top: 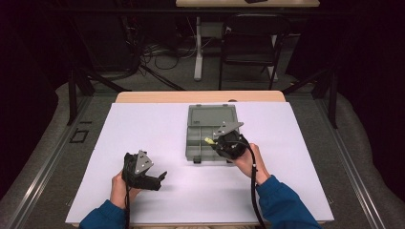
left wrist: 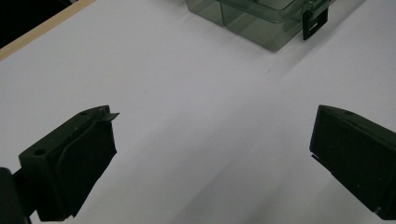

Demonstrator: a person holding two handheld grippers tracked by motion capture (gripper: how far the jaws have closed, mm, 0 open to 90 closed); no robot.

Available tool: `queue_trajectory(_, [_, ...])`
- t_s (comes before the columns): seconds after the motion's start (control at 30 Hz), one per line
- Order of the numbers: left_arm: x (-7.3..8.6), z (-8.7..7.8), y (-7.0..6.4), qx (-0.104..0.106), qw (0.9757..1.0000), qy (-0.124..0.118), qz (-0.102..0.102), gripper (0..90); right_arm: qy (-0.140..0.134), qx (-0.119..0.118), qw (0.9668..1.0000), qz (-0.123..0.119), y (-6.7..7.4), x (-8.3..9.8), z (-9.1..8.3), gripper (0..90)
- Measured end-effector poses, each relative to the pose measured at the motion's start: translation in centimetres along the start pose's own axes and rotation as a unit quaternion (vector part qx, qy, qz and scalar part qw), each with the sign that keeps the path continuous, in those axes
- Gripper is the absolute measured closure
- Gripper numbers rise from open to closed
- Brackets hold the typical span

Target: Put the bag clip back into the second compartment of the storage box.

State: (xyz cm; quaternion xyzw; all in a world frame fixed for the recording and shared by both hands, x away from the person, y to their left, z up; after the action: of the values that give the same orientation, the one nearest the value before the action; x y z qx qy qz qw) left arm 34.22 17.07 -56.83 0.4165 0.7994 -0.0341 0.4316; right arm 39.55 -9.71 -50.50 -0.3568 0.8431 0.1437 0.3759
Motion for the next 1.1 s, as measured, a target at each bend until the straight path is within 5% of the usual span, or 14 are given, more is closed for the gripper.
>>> queue_trajectory(1.1, [0.1, 0.0, 0.1, 0.001, 1.0, -0.001, -0.005, 0.0, 0.023, 0.016, 0.9984, 0.049, -3.3, -3.5, 3.4, 78.0])
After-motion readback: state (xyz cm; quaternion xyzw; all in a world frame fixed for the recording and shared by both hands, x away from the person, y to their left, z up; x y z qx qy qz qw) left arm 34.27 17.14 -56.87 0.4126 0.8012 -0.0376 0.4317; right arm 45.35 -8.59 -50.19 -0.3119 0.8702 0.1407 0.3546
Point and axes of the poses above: each handheld gripper's, and its own axes: z roughly forward along the jaws, x roughly out of its underside, y roughly to its left, the point moved 5 cm from there along z, roughly forward along the jaws, and after that the axes turned 7 degrees about z, right-handed, at the moved point
